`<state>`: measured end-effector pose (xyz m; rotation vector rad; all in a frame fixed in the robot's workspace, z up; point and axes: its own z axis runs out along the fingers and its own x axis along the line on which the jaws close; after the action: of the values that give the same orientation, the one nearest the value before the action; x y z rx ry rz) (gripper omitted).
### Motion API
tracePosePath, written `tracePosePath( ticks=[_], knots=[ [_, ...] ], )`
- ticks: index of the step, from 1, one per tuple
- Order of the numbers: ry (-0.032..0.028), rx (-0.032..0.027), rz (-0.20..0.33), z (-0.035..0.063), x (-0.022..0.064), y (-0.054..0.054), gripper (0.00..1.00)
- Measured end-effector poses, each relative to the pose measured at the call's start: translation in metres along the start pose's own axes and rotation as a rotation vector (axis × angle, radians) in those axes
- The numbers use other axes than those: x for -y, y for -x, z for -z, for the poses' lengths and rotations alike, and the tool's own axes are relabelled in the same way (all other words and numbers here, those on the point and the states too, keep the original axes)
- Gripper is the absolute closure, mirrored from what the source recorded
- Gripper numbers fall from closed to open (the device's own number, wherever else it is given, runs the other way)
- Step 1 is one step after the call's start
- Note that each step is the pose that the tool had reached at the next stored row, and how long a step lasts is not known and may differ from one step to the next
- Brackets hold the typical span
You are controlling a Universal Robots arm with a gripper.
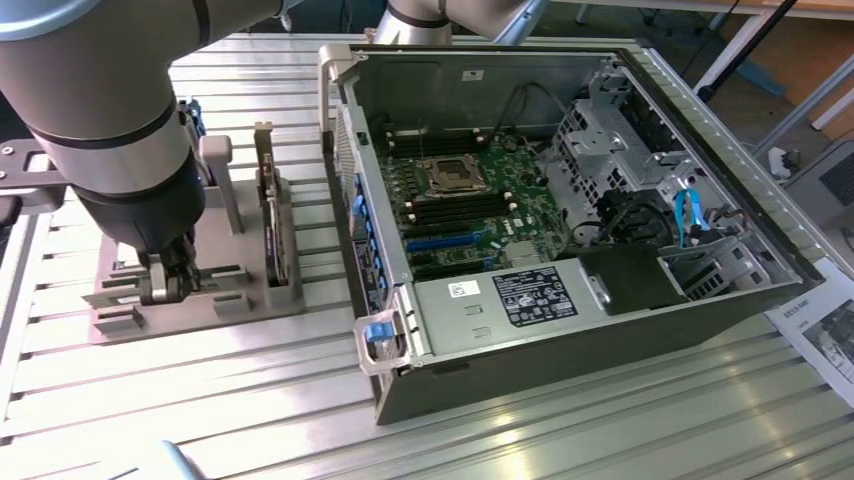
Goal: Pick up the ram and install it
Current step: 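Pick up the ram and move it above insertion slot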
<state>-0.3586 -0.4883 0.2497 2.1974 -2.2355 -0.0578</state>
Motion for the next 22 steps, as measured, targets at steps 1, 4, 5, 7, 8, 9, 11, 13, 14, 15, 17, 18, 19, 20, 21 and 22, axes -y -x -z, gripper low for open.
tracePosePath(
  ticks=[1, 4, 5, 7, 8, 9, 11, 13, 14, 15, 17, 18, 19, 20, 21, 22],
  knots=[
    [0.0000, 0.0000, 0.002, 0.0014, 0.0000, 0.000, 0.88],
    [0.0000, -0.0001, 0.006, 0.0067, -0.0002, 0.000, 0.88],
    [0.0001, -0.0002, 0.006, 0.0080, -0.0003, 0.000, 0.88],
    [0.0001, -0.0002, 0.007, 0.0105, -0.0003, 0.000, 0.88],
    [0.0001, -0.0002, 0.007, 0.0114, -0.0004, 0.000, 0.88],
    [0.0001, -0.0002, 0.007, 0.0132, -0.0004, 0.000, 0.88],
    [0.0001, -0.0002, 0.008, 0.0184, -0.0006, 0.000, 0.88],
    [0.0001, -0.0002, 0.009, 0.0231, -0.0007, 0.001, 0.88],
    [0.0002, -0.0003, 0.009, 0.0246, -0.0008, 0.001, 0.88],
    [0.0002, -0.0003, 0.009, 0.0261, -0.0008, 0.001, 0.88],
    [0.0002, -0.0003, 0.009, 0.0299, -0.0009, 0.001, 0.88],
    [0.0002, -0.0002, 0.009, 0.0318, -0.0010, 0.001, 0.88],
    [0.0001, -0.0002, 0.010, 0.0345, -0.0011, 0.001, 0.88],
    [0.0001, -0.0002, 0.010, 0.0383, -0.0012, 0.001, 0.88],
    [0.0002, -0.0003, 0.010, 0.0422, -0.0013, 0.001, 0.88],
    [0.0002, -0.0002, 0.010, 0.0445, -0.0014, 0.001, 0.88]
  ],
)
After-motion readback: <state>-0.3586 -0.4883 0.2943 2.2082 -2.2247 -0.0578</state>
